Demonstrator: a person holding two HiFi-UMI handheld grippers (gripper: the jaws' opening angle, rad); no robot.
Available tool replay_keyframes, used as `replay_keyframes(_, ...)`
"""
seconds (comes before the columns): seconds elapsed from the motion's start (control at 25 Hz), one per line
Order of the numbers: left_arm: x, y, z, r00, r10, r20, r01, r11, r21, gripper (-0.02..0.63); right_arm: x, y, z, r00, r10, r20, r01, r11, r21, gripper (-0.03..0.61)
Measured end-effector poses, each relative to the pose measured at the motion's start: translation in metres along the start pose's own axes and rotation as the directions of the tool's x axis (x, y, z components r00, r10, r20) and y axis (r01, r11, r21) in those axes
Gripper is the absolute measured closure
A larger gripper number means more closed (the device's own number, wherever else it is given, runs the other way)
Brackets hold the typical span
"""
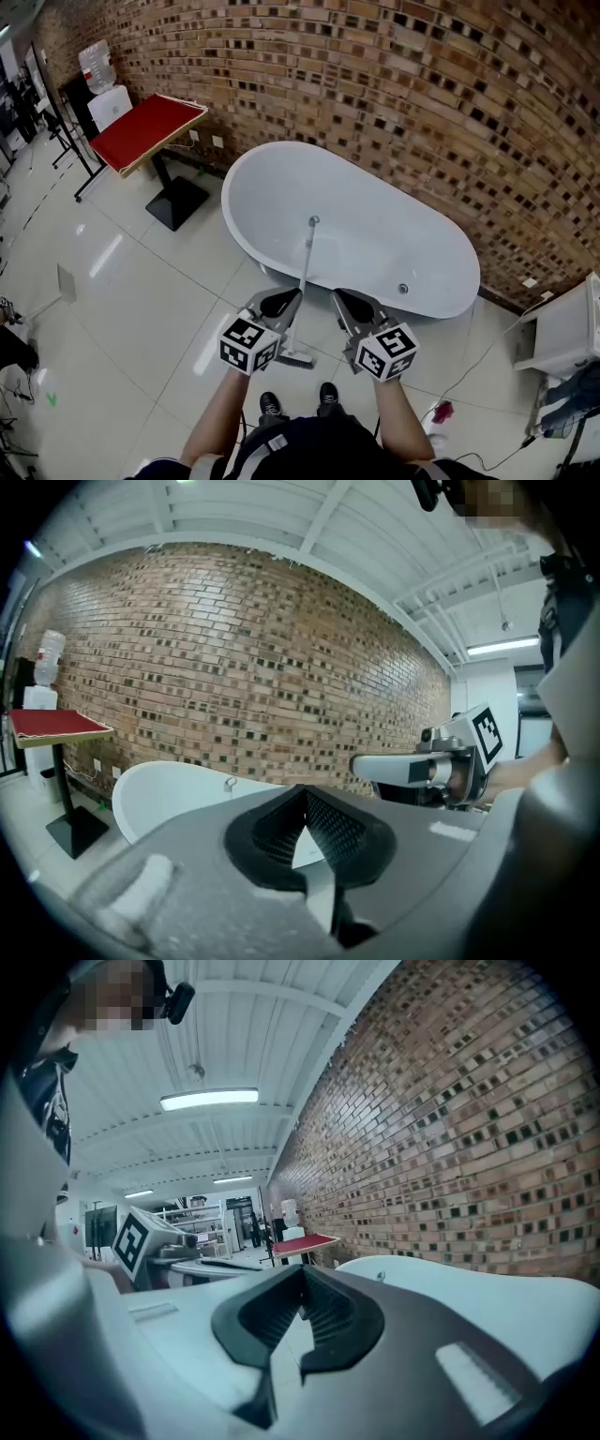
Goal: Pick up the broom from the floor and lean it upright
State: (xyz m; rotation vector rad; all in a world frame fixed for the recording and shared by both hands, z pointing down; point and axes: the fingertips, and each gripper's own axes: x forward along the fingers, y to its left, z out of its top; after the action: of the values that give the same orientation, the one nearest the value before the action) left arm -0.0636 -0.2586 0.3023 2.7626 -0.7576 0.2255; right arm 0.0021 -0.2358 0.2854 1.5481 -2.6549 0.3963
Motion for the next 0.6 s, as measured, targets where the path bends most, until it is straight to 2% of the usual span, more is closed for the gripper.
replay_keyframes(0.36, -0.032, -0.007, 0.021, 0.998, 0.049, 0.048, -0.047, 0.999, -0.023, 0.614, 0.001, 0.027, 0.026, 0.996, 0.088, 0.036, -0.086, 0.995, -0.041, 0.575)
replay_keyframes(0.6, -0.039, -0.008, 0.03, 0.995, 0.083, 0.054, -0.083, 0.996, -0.016, 0.614, 0.003, 0.033, 0.042, 0.991, 0.116, 0.064, -0.111, 0.992, -0.064, 0.575)
